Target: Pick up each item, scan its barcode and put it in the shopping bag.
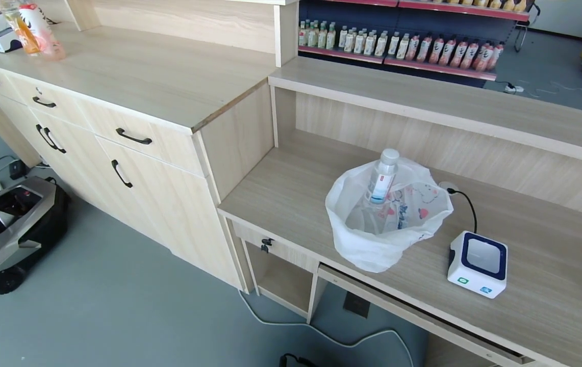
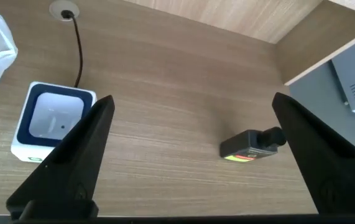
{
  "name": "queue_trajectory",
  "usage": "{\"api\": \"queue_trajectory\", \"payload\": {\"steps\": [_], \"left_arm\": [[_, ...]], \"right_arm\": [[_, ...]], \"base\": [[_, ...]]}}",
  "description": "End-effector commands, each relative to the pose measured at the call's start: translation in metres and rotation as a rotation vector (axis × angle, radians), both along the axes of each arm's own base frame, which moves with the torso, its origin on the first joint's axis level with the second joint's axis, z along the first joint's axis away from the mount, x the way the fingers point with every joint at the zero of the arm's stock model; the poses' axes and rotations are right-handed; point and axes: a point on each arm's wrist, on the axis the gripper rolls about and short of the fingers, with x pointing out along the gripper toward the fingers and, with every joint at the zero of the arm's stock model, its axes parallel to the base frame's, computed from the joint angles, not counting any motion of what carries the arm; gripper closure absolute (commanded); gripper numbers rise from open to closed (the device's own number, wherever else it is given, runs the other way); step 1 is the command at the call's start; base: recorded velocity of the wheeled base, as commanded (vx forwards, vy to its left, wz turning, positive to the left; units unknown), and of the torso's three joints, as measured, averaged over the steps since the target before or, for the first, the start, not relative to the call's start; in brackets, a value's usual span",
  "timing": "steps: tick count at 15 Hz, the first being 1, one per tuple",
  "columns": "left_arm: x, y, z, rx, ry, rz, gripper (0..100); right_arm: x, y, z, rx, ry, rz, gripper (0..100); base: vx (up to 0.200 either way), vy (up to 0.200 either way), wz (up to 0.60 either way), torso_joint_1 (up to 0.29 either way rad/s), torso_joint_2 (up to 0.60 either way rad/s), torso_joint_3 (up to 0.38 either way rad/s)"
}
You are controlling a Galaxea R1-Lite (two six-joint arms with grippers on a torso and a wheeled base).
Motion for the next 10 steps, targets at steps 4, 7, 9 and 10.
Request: {"api": "queue_trajectory", "payload": {"steps": [4, 7, 9, 10], "left_arm": [[0.000, 0.000, 0.000, 0.006, -0.003, 0.000, 0], [0.000, 0.000, 0.000, 0.008, -0.003, 0.000, 0], [0.000, 0.000, 0.000, 0.006, -0.003, 0.003, 0], [0.000, 0.000, 0.000, 0.003, -0.003, 0.006, 0]], "right_arm": [[-0.003, 0.002, 0.001, -0.005, -0.008, 0.001, 0], [-0.012, 0.006, -0.005, -0.006, -0.003, 0.001, 0], [-0.018, 0.009, -0.005, -0.023, -0.006, 0.001, 0], [-0.020, 0.009, -0.006, -0.026, -0.006, 0.001, 0]], "base": [[-0.100, 0.000, 0.00, 0.002, 0.00, 0.001], [-0.200, 0.000, 0.00, 0.004, 0.01, 0.002], [-0.200, 0.000, 0.00, -0.010, 0.00, 0.005], [0.000, 0.000, 0.00, 0.000, 0.00, 0.000]]}}
